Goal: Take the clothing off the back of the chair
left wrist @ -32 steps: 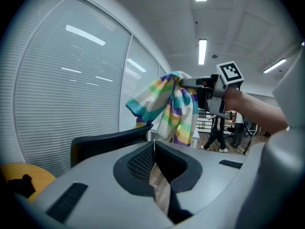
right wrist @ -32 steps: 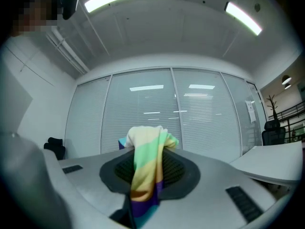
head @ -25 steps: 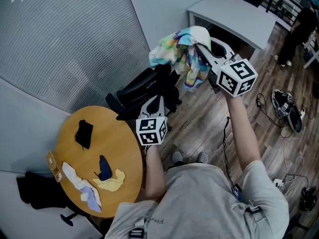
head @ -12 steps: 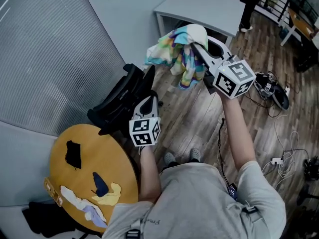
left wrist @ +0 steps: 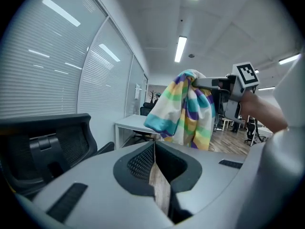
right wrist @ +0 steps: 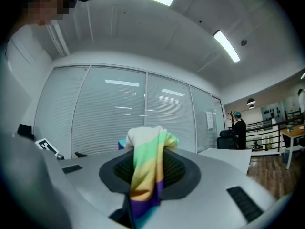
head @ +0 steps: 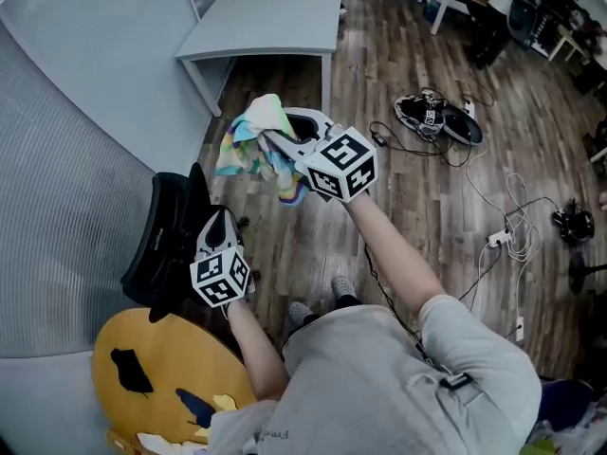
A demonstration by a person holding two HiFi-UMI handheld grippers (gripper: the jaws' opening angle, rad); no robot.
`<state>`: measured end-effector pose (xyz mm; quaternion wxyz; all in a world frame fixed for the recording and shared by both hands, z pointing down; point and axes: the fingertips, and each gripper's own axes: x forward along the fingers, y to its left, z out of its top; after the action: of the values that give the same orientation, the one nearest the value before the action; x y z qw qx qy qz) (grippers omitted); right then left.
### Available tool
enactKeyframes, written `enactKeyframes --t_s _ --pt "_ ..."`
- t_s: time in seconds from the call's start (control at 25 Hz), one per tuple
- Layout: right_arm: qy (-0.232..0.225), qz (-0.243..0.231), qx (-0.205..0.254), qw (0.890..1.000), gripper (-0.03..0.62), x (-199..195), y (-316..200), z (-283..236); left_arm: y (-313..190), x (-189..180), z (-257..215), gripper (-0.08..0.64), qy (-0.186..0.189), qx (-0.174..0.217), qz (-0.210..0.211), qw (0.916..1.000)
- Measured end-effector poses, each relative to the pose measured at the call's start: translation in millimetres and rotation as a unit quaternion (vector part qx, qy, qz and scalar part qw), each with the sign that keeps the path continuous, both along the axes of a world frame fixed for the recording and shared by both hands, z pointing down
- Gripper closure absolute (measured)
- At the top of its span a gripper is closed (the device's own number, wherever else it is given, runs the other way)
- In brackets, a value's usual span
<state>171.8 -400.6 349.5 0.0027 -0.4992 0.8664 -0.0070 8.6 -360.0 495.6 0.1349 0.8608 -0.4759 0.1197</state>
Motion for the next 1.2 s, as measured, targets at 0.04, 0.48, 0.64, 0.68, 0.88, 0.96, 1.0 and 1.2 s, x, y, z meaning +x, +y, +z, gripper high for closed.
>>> enactKeyframes --t_s 0.04,0.48,0.64,0.68,0.88,0.96,1.0,1.2 --pt "-0.001 0.012 -0.006 1.0 0.479 6.4 5.1 8.3 -0.2 4.1 1.1 0.531 0.001 -0.001 0.003 1.0" --pt "-0.044 0.057 -0.09 0.993 0.476 13.6 38.9 107.1 2.1 6.7 3.0 0.531 0.003 -0.007 0.0 1.0" --pt "-0.043 0.053 -0.115 0.991 0.474 2.0 37.7 136.0 1.4 -2.5 13.0 0.531 0.012 -0.02 -0.011 0.9997" --pt "-0.043 0.053 -0.119 0.991 0.475 -1.2 37.4 141.6 1.0 -4.9 14.7 0.531 0.012 -0.022 -0.012 0.9996" --pt "-0.045 0.045 -0.132 0.989 0.476 -17.0 36.5 162.2 -0.4 -15.0 20.8 0.531 0.014 -0.025 -0.016 0.9995" --pt "-0.042 0.041 -0.139 0.989 0.476 -22.3 36.7 169.4 0.4 -16.7 25.4 0.531 0.016 -0.027 -0.016 0.9994" --pt "-0.04 0.039 -0.14 0.989 0.475 -24.6 36.4 171.8 0.4 -17.1 28.0 0.531 0.018 -0.029 -0.016 0.9993" --pt "-0.034 0.031 -0.147 0.988 0.475 -30.5 35.5 182.2 1.3 -16.0 44.7 0.531 0.023 -0.048 -0.015 0.9984"
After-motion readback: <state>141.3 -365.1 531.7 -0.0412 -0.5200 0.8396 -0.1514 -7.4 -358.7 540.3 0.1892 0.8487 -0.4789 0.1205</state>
